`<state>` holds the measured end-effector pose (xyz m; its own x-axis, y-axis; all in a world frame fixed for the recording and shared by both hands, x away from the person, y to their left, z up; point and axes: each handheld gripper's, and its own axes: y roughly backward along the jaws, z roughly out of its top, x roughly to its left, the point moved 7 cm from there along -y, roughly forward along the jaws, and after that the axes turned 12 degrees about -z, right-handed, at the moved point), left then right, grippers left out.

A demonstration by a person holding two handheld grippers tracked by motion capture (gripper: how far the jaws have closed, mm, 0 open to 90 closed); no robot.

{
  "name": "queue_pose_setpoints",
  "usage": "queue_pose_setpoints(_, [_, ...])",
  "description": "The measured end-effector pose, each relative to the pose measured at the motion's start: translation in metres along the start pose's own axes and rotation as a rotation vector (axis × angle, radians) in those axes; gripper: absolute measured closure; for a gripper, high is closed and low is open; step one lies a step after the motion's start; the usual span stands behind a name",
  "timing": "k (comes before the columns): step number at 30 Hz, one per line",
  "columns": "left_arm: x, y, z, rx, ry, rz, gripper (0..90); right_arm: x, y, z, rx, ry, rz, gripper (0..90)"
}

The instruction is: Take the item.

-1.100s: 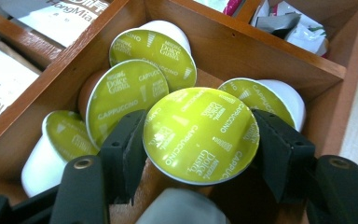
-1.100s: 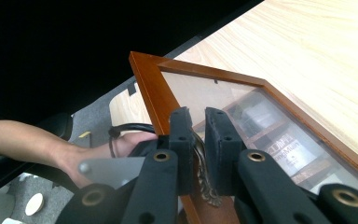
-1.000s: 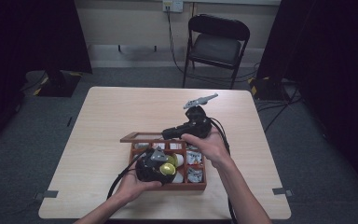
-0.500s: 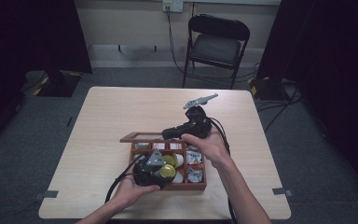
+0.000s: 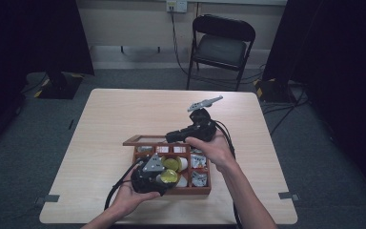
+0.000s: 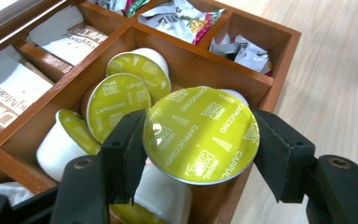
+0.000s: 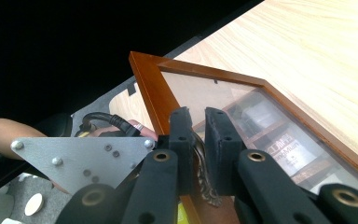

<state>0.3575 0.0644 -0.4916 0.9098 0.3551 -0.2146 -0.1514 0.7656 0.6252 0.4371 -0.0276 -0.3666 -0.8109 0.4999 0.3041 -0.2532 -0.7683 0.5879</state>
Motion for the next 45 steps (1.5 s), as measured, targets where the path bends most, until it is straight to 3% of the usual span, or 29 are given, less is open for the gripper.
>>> queue_pose_setpoints(11, [0.0,0.015,-0.003,-0.031,0.013,0.004,38.2,0.001,0.0,-0.001,0.0,0.005,-0.007,81.5])
queue_pose_setpoints(25, [0.009,0.046,-0.014,-0.028,0.004,0.065,38.2,0.001,0.0,-0.001,-0.001,0.006,-0.007,81.5])
queue_pose_setpoints(36, [0.023,0.068,-0.024,-0.08,0.063,0.083,38.2,0.001,0.0,-0.001,-0.001,0.007,-0.008,81.5])
queue_pose_setpoints(39, [0.03,0.073,-0.027,-0.078,0.061,0.105,38.2,0.002,0.0,-0.002,-0.001,0.007,-0.008,81.5])
queue_pose_setpoints(45, [0.04,0.076,-0.031,-0.085,0.099,0.116,38.2,0.002,0.0,-0.001,-0.001,0.01,-0.012,81.5])
